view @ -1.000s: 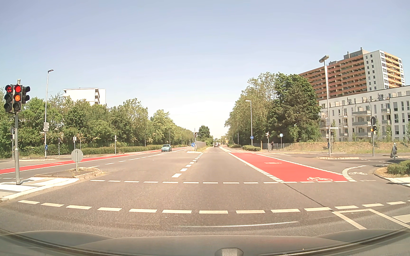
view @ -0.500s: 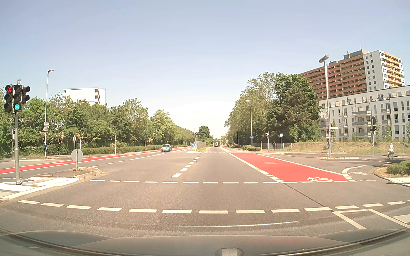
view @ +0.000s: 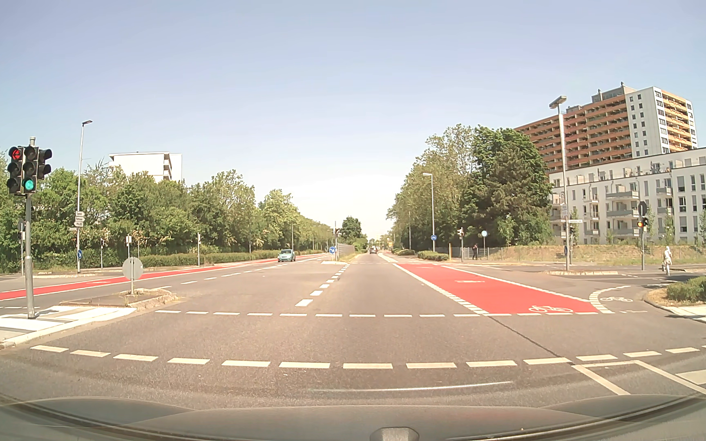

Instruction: Follow the waypoints while adhering to traffic rules and regulations

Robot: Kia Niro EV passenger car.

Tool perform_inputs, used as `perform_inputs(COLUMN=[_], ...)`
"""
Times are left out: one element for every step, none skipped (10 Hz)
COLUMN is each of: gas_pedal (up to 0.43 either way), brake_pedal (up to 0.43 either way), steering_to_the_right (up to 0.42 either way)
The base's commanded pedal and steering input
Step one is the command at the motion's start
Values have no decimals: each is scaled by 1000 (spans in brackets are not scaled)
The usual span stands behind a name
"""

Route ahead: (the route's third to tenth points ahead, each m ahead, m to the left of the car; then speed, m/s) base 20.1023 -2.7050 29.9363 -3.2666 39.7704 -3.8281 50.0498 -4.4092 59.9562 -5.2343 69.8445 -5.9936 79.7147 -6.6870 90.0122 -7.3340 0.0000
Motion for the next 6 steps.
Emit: perform_inputs(gas_pedal=[0, 0, 157, 0, 0, 0], brake_pedal=[0, 0, 0, 0, 0, 0], steering_to_the_right=[4, 4, 4, 3, 4, 4])
